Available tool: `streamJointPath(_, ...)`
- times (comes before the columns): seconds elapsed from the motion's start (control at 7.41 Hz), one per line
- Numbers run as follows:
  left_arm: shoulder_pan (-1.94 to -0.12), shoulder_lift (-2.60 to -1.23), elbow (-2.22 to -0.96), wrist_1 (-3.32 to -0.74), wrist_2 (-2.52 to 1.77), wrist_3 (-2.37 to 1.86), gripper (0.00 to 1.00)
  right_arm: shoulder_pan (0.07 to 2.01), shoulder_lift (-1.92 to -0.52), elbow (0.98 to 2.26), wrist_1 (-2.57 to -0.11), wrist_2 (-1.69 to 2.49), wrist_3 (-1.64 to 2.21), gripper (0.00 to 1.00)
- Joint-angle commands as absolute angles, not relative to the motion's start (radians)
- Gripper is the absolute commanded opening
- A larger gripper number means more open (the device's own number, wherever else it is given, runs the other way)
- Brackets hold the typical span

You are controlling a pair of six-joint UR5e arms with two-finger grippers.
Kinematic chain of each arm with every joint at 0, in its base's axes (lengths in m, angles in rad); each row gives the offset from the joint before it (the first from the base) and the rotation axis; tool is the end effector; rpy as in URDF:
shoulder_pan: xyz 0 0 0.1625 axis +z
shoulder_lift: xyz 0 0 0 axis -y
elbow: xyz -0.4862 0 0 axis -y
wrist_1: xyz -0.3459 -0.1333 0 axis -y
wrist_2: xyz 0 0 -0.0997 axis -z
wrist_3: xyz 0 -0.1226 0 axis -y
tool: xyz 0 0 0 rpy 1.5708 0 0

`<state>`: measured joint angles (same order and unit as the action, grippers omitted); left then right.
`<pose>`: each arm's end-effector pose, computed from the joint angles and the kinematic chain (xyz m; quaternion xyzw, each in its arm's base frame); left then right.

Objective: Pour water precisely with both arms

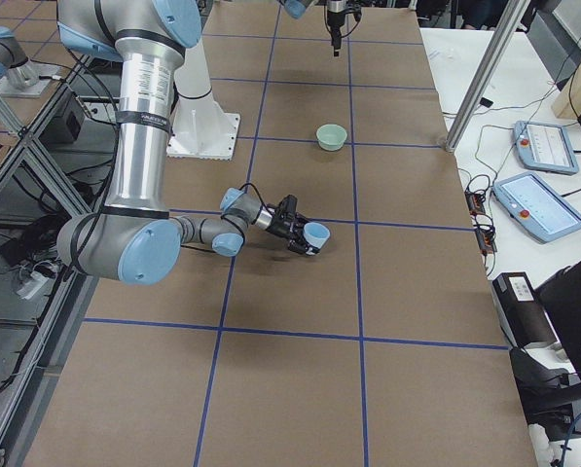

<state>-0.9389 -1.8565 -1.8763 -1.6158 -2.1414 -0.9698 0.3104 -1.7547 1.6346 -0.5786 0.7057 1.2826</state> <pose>0.2800 -0.4961 0.4600 0.0170 0.4016 -0.0665 0.9133 -0.2922 -0.3317 0.6568 0.4761 -0.2544 0.1862 0.8209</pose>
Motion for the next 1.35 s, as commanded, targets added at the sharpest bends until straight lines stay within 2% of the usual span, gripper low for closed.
streamJointPath(0.0,-0.939,-1.861,-1.879,-1.615,-2.143,-0.997,1.0,0.386,-1.752,1.638,-0.488,0.793,1.187,0.0)
streamJointPath(0.27,-0.939,-1.862,-1.888,-1.617,-2.143,-1.006,1.0,0.51,-1.744,1.707,-0.489,0.94,1.041,0.0)
streamJointPath(0.54,-0.939,-1.862,-1.891,-1.617,-2.143,-1.006,1.0,0.574,-1.651,1.735,-0.486,1.089,0.929,0.0)
streamJointPath(0.81,-0.939,-1.862,-1.89,-1.617,-2.144,-1.006,1.0,0.574,-1.481,1.74,-0.48,1.097,0.855,0.0)
streamJointPath(1.21,-0.939,-1.879,-1.891,-1.618,-2.148,-0.991,1.0,0.533,-1.381,1.755,-0.482,1.234,0.781,0.0)
